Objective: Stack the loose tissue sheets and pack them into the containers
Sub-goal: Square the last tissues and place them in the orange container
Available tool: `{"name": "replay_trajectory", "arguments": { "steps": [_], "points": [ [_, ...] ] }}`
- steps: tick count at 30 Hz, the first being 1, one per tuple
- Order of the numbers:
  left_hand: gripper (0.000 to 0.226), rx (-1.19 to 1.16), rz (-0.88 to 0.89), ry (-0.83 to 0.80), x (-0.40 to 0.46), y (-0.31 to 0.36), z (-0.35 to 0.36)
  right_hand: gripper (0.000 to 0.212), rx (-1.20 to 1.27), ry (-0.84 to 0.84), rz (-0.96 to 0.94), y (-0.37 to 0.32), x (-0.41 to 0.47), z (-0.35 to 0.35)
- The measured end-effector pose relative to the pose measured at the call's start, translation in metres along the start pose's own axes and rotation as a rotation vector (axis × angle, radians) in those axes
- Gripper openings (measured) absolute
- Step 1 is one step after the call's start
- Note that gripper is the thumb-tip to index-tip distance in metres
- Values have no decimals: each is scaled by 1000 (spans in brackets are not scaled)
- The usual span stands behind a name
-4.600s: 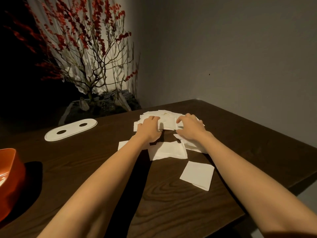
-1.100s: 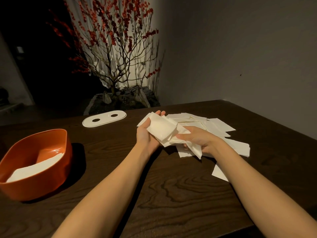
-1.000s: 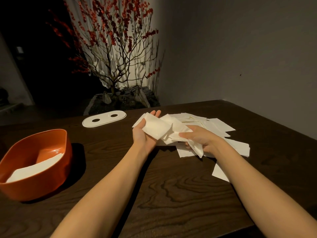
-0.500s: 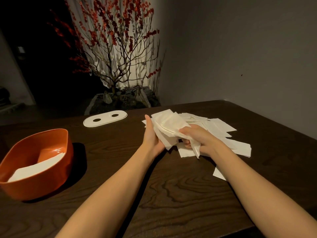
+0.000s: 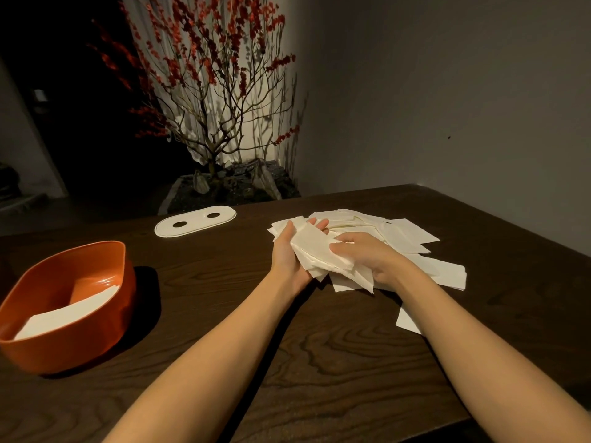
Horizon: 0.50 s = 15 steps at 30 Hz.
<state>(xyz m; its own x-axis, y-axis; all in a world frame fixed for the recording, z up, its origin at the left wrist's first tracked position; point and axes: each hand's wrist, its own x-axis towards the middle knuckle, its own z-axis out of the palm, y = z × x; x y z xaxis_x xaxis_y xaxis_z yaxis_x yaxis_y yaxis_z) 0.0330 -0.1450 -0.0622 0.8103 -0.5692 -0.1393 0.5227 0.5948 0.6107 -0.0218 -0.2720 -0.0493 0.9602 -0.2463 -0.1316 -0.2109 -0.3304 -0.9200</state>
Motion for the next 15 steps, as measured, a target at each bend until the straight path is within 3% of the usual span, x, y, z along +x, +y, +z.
{"name": "replay_trajectory", "arguments": {
  "steps": [3,8,15],
  "points": [
    [55,-9,7,31,-1,1,1,27,-105,94,-28,1,2,-2],
    [66,-73,-73,69,-3,0,-3,22,-30,138,-33,1,2,-3],
    [56,-120,-34,193,0,2,-6,17,8,143,-14,3,6,-2]
  ]
}}
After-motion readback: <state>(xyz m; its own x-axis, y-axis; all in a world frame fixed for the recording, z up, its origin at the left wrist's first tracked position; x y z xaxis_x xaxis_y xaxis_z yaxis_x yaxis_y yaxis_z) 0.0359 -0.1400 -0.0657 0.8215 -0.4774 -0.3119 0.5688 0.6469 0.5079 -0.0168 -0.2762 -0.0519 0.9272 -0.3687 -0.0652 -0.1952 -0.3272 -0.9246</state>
